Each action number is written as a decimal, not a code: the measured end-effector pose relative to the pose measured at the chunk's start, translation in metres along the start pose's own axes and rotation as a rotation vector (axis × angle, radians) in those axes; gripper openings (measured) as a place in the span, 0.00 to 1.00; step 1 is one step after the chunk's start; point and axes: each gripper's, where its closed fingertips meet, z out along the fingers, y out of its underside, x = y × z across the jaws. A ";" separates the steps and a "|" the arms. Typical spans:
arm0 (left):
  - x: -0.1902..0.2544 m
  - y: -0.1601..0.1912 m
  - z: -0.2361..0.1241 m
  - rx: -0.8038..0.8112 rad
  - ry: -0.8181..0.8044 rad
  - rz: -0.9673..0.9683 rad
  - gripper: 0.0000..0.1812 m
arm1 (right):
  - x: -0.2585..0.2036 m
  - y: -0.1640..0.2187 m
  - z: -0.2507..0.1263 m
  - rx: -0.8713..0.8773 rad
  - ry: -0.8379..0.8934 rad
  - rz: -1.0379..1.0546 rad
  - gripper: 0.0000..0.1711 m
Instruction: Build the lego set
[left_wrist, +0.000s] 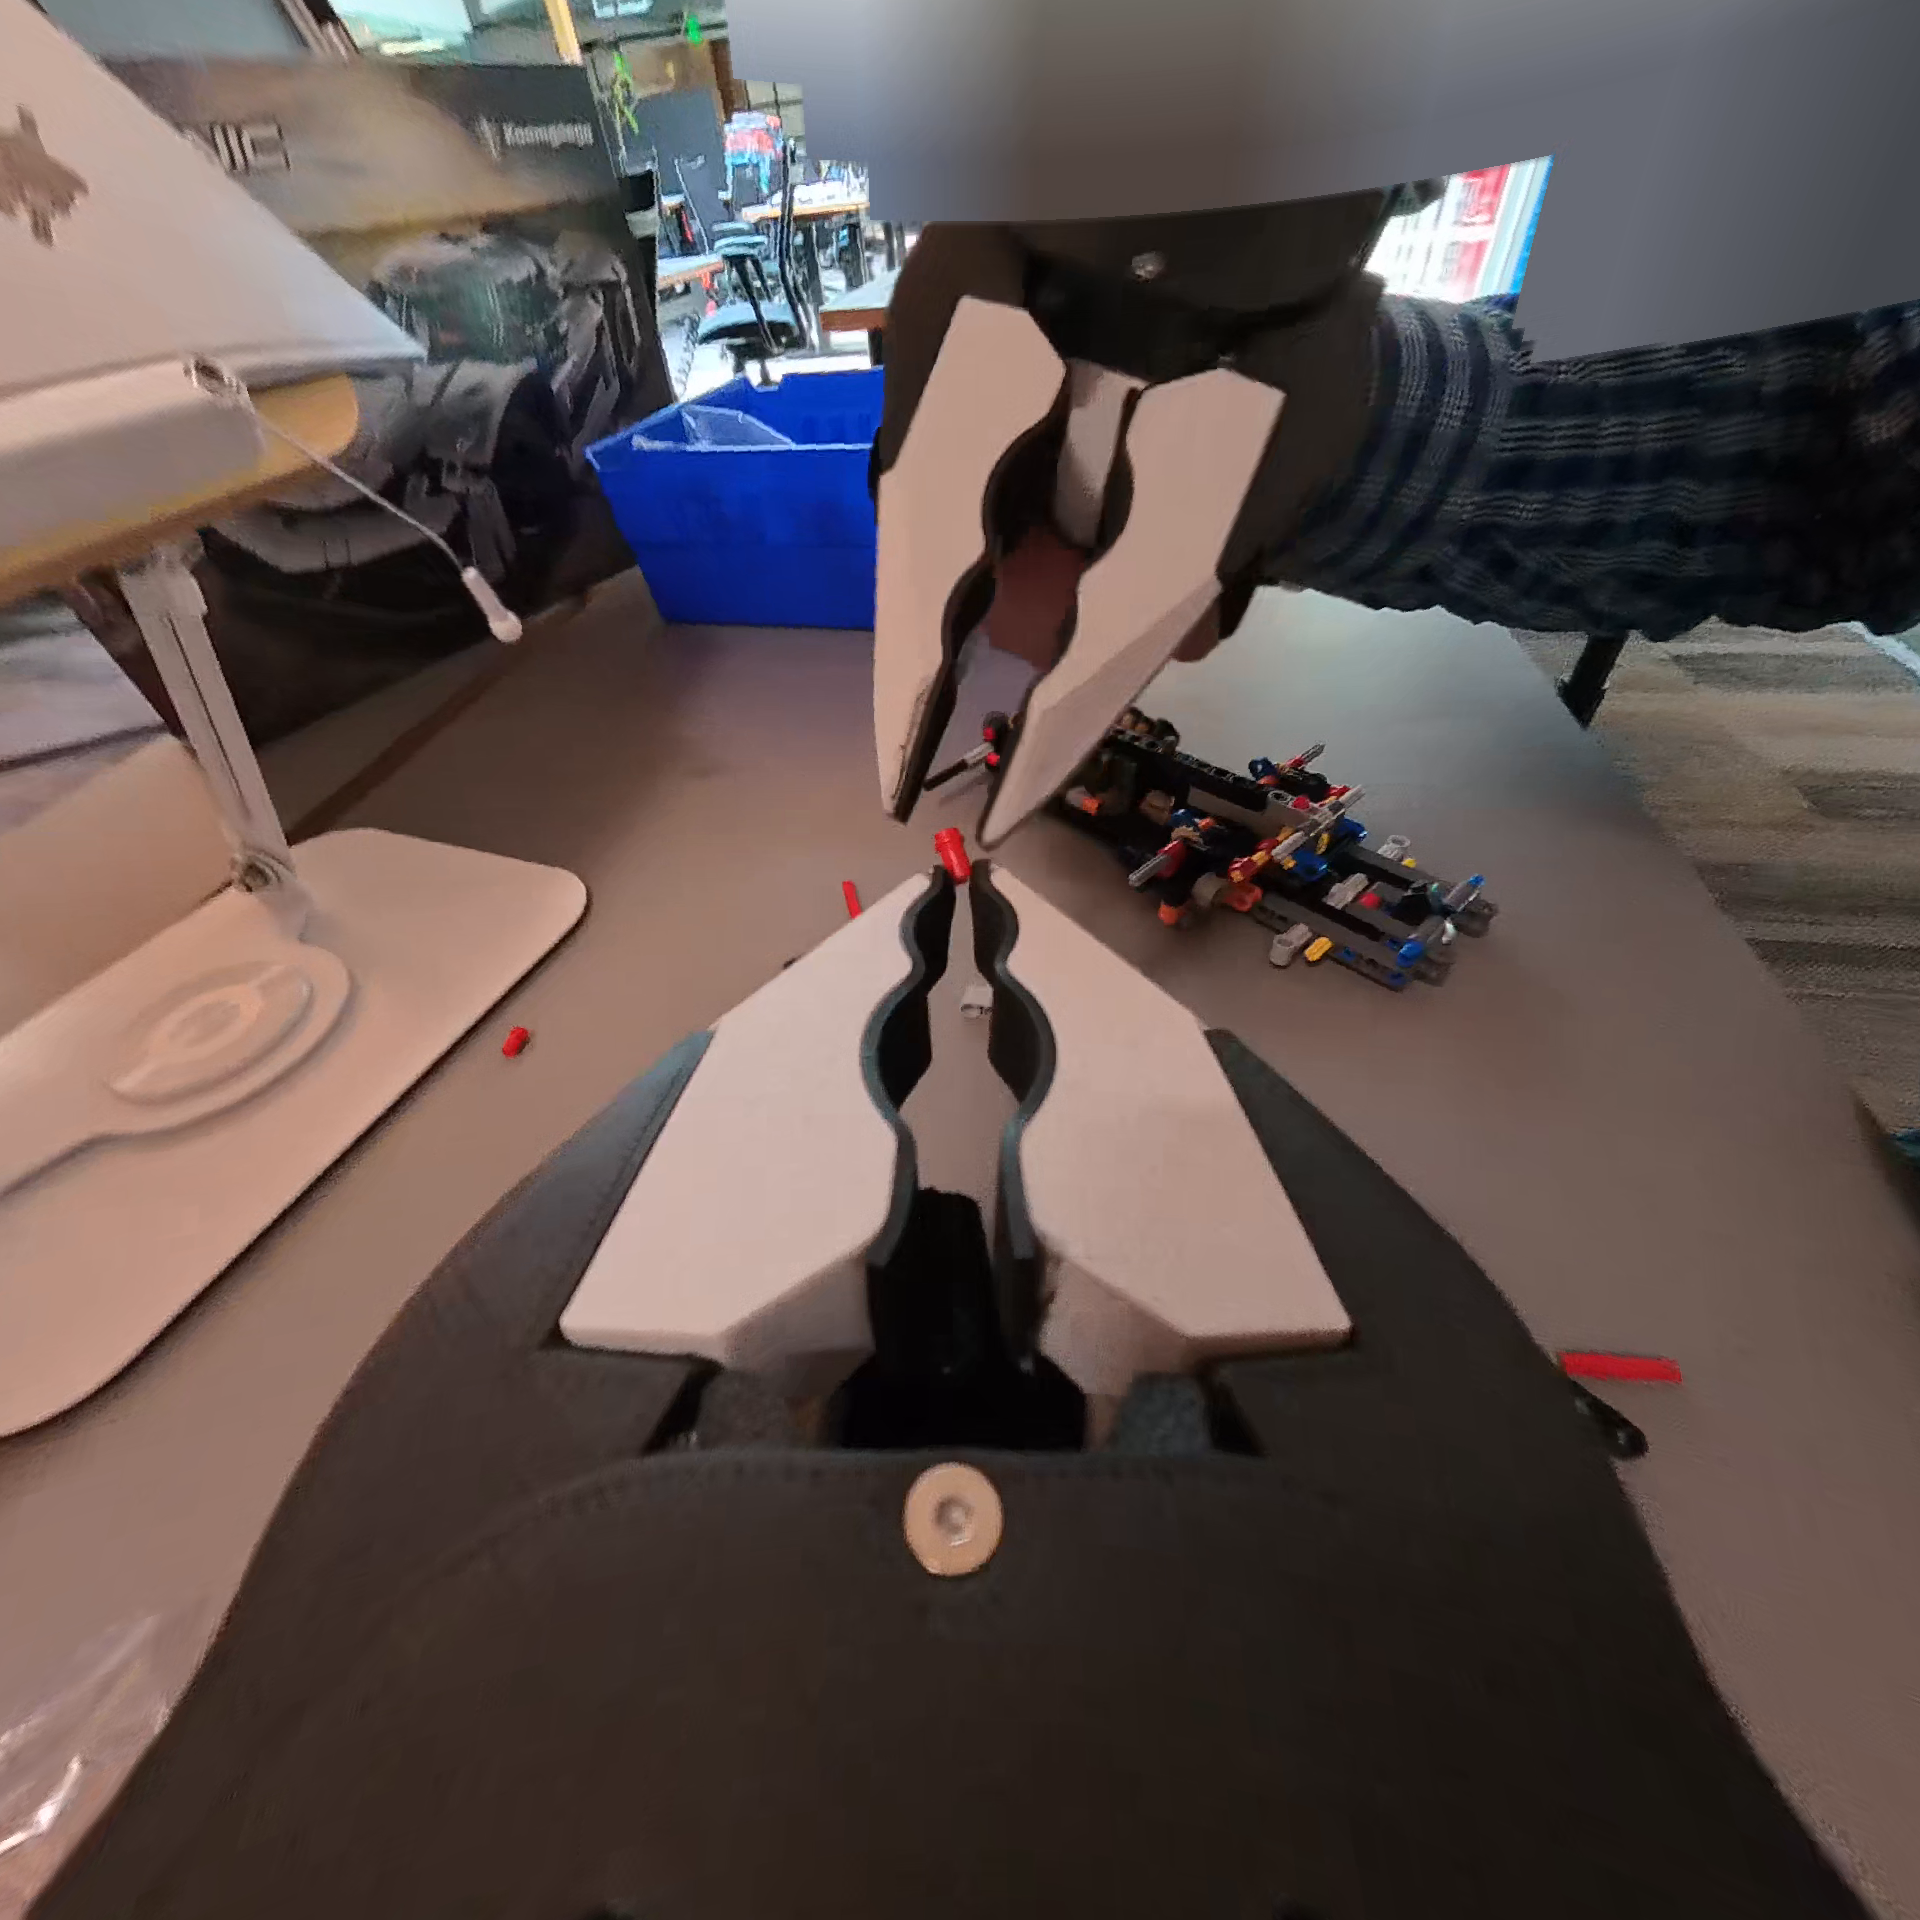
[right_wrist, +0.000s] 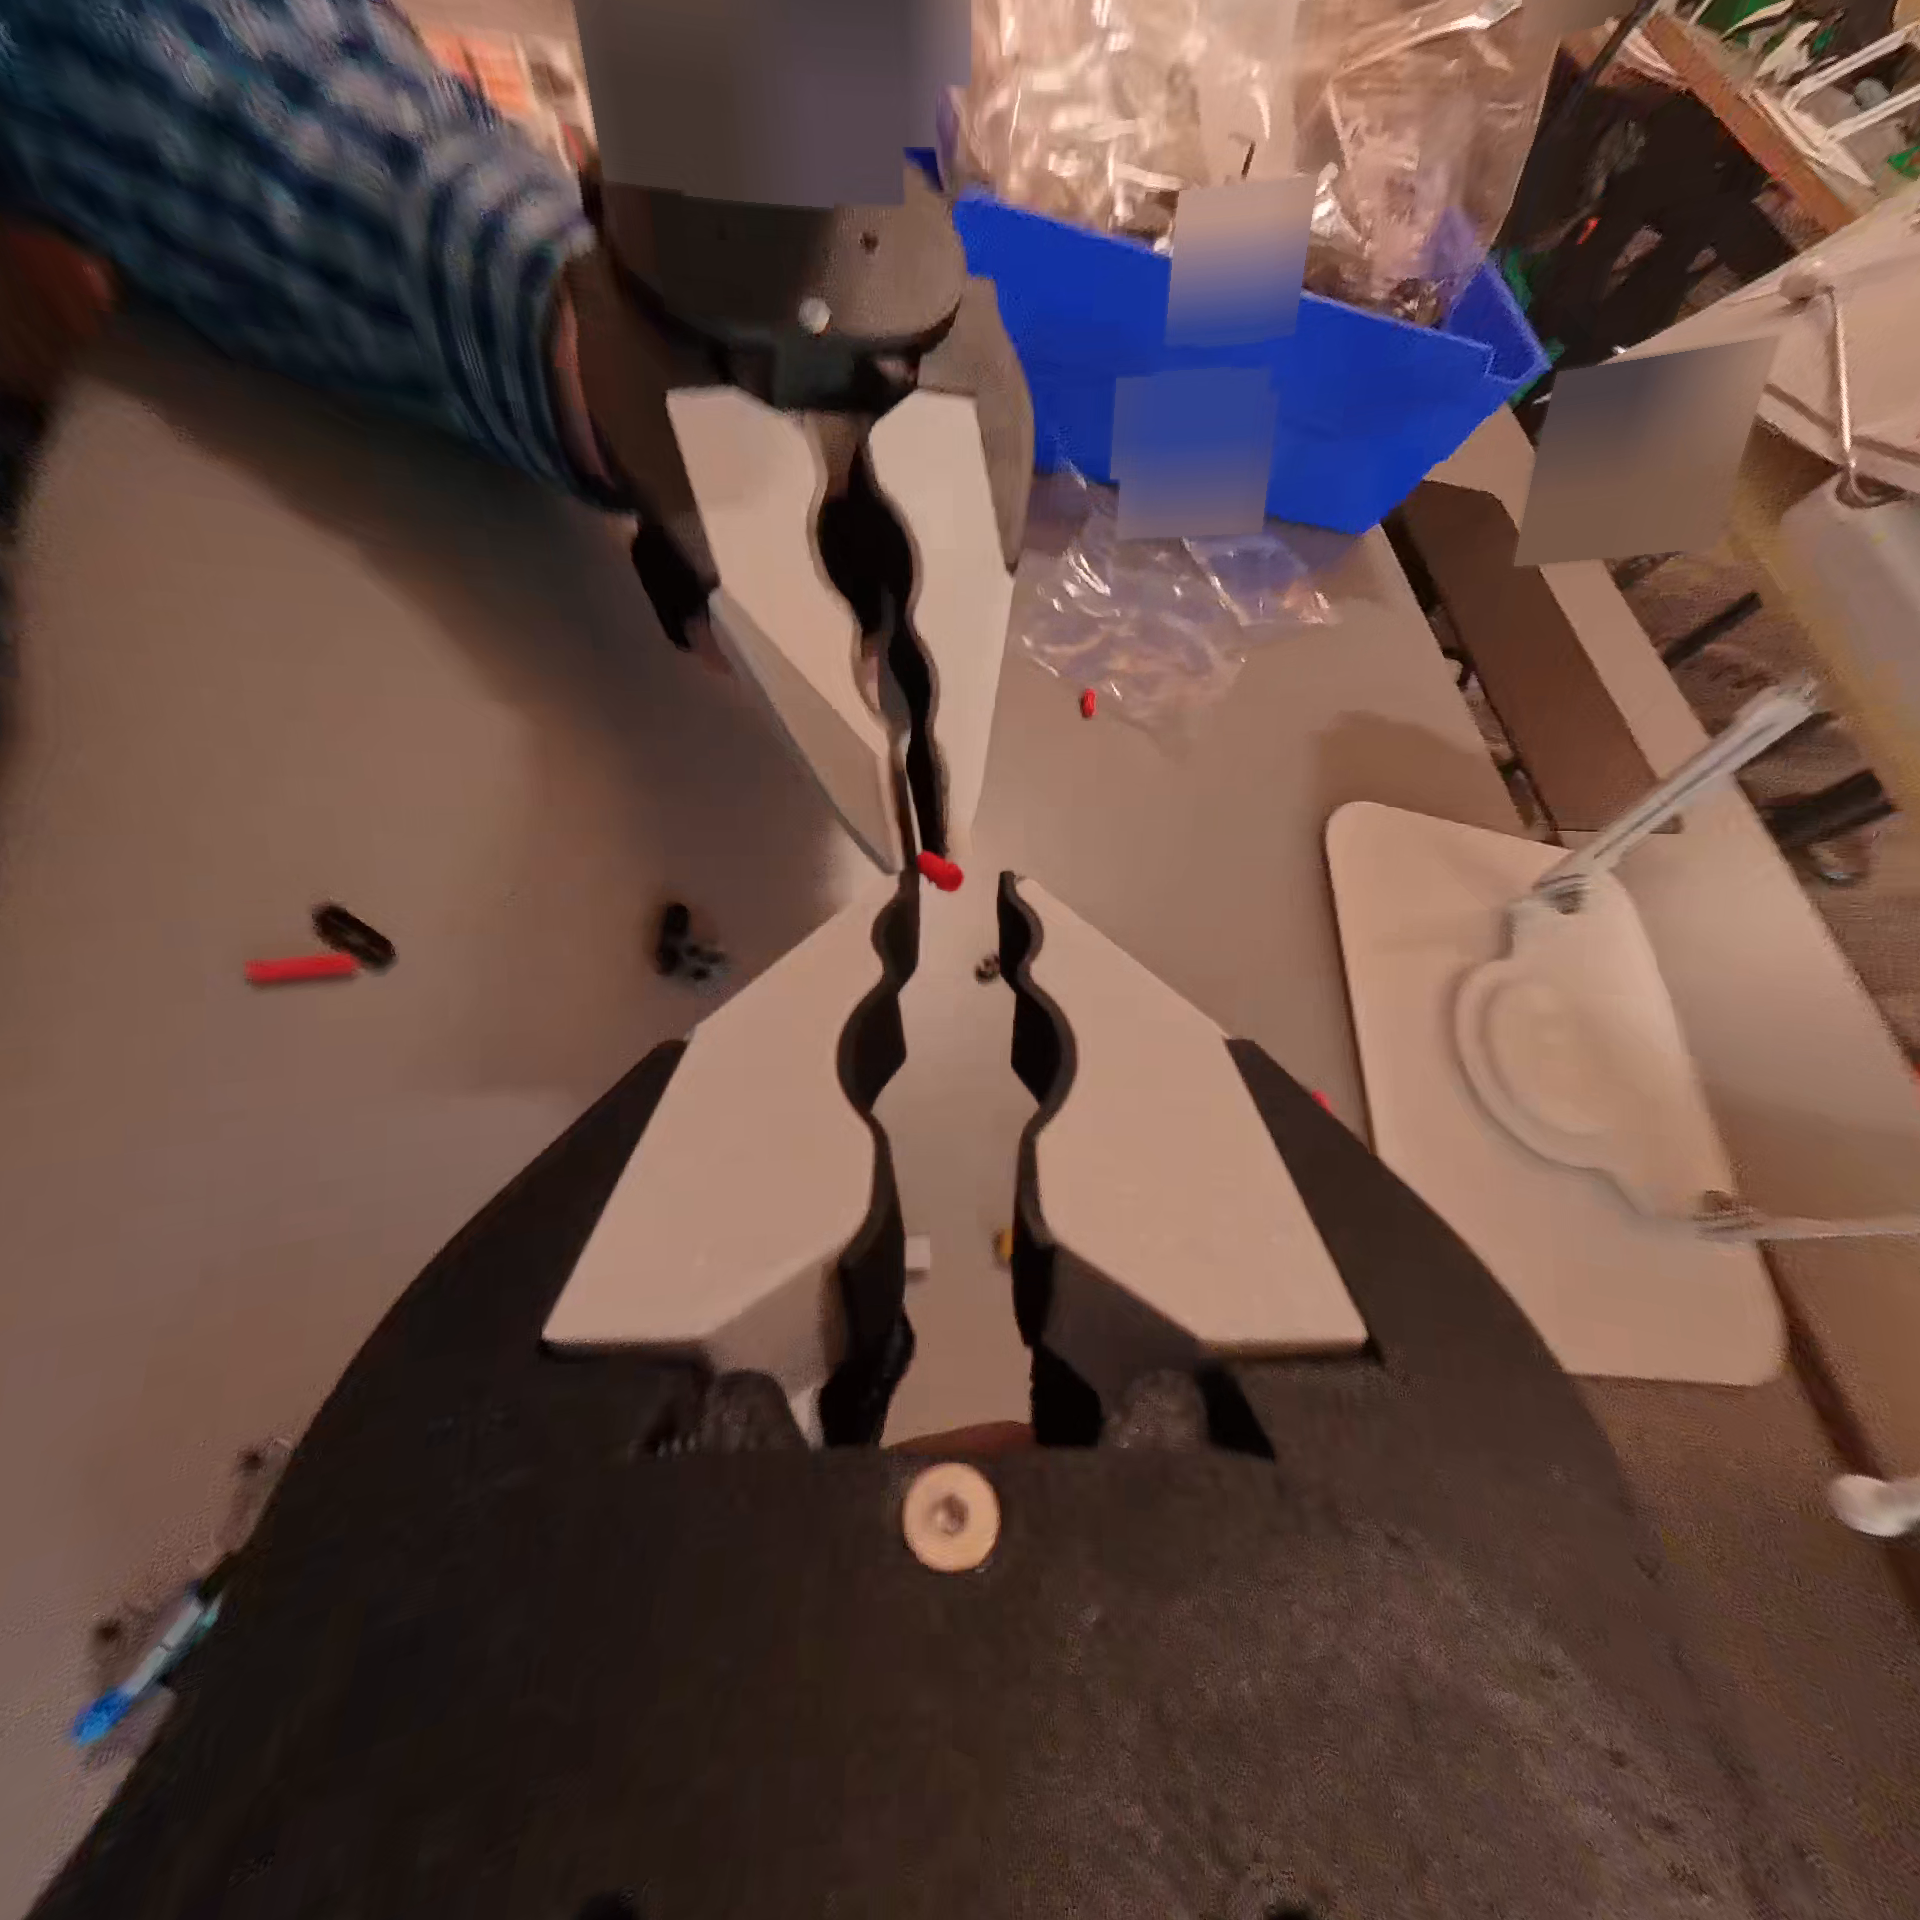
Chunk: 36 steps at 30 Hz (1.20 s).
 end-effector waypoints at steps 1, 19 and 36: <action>0.000 -0.002 0.000 0.007 -0.011 0.024 0.01 | 0.001 -0.004 -0.001 0.028 -0.010 0.042 0.05; 0.009 -0.013 -0.001 0.062 -0.061 0.216 0.01 | -0.012 -0.009 -0.008 0.127 -0.194 0.300 0.01; 0.013 -0.005 0.000 0.025 -0.068 0.252 0.02 | -0.013 -0.010 -0.003 0.151 -0.216 0.336 0.00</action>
